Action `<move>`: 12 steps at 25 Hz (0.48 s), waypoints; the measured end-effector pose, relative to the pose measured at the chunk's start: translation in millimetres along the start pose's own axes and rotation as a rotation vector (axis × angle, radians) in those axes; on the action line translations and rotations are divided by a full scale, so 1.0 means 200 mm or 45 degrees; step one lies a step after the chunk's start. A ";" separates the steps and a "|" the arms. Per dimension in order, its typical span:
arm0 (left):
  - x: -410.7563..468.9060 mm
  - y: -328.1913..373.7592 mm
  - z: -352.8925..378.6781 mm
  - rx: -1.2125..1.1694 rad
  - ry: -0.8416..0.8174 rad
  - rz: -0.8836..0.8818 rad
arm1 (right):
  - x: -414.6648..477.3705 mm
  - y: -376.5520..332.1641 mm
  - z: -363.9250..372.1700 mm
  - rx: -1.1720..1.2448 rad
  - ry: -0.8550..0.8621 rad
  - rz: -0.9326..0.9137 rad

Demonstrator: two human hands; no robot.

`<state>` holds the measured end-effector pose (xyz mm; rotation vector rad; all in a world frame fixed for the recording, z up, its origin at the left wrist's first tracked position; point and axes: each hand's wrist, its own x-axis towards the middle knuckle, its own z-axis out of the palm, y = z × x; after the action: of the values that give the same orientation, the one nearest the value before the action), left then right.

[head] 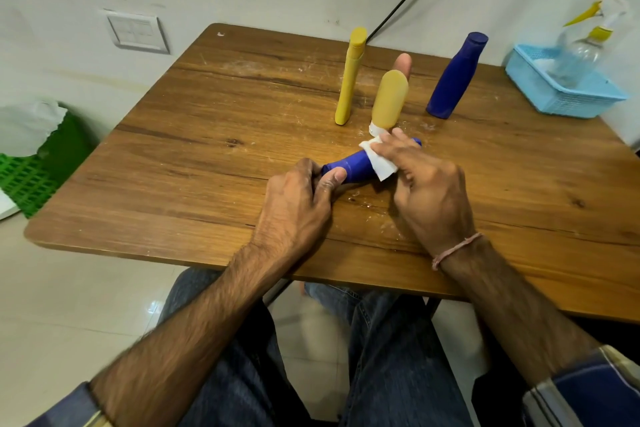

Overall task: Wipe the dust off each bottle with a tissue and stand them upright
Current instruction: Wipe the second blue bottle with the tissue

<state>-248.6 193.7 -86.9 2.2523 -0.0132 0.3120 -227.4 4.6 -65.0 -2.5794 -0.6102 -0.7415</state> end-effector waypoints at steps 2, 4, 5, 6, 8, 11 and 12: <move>0.00 0.00 0.00 -0.010 0.014 0.002 | -0.01 -0.06 0.03 -0.020 -0.004 -0.042; 0.00 0.00 -0.01 -0.004 0.015 0.022 | -0.05 -0.11 0.07 -0.027 -0.059 -0.226; 0.00 0.00 -0.01 -0.003 0.013 0.030 | -0.06 -0.11 0.07 -0.022 -0.091 -0.296; -0.01 0.00 -0.01 -0.005 0.011 0.031 | -0.05 -0.08 0.05 -0.014 -0.118 -0.321; 0.00 0.00 -0.01 0.006 0.003 0.016 | -0.01 0.02 0.01 -0.023 -0.115 -0.186; -0.01 0.01 -0.01 0.019 -0.026 -0.001 | 0.05 0.15 -0.05 -0.108 -0.026 0.208; -0.01 0.01 -0.01 0.020 -0.026 -0.001 | 0.06 0.16 -0.06 -0.118 -0.007 0.277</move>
<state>-251.3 193.9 -83.9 2.2713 -0.0205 0.2901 -206.4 -22.6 -56.4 -2.6774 -0.2957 -0.7043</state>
